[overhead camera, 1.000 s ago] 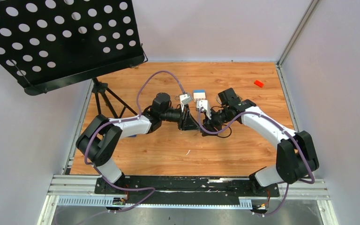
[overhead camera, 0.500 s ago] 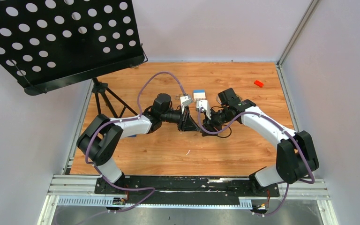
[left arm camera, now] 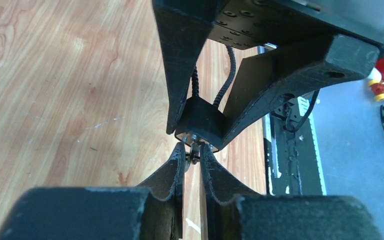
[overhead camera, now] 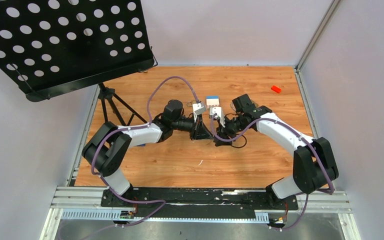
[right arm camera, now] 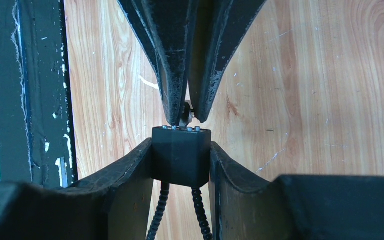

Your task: Unlock with the key

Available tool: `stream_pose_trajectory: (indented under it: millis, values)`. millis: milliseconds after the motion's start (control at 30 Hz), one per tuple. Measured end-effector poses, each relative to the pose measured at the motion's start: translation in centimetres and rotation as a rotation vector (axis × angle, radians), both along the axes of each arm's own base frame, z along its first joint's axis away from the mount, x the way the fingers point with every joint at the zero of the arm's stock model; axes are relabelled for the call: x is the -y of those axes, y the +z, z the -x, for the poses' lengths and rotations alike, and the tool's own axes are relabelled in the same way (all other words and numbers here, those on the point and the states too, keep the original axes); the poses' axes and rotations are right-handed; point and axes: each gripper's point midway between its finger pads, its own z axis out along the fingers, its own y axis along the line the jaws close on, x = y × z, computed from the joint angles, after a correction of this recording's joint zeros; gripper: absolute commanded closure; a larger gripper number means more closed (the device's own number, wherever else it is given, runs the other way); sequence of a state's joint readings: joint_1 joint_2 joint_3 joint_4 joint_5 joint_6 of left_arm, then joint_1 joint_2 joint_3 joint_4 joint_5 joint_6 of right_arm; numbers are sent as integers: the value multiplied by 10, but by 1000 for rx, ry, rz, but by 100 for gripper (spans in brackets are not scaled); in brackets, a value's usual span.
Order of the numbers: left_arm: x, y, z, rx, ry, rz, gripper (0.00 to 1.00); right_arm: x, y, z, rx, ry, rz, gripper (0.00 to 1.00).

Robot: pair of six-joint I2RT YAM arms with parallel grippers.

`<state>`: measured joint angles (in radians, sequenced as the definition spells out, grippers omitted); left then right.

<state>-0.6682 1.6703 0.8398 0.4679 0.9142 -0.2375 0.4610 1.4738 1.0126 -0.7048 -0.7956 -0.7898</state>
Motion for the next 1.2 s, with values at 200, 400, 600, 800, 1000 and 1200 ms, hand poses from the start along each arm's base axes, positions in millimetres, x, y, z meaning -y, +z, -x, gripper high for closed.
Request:
stream_pose_trajectory:
  millis: [200,400,600,800,1000,1200]
  values:
    - [3,-1,-1,100,-25,6,100,2,-1,-2,-49,-19,-19,100]
    - [0,-3,1,229,-46,7,100,3,-2,-3,-125,-40,-47,100]
    - [-7,2,3,428,-46,-13,100,-3,0,1,-212,-29,-86,100]
    - [-8,1,7,575,-64,-50,100,-5,0,5,-271,-25,-96,100]
    - [-6,0,12,720,-92,-87,100,-3,-6,8,-324,-32,-82,100]
    - [-8,0,14,847,-86,-113,100,-4,-5,9,-331,-28,-88,100]
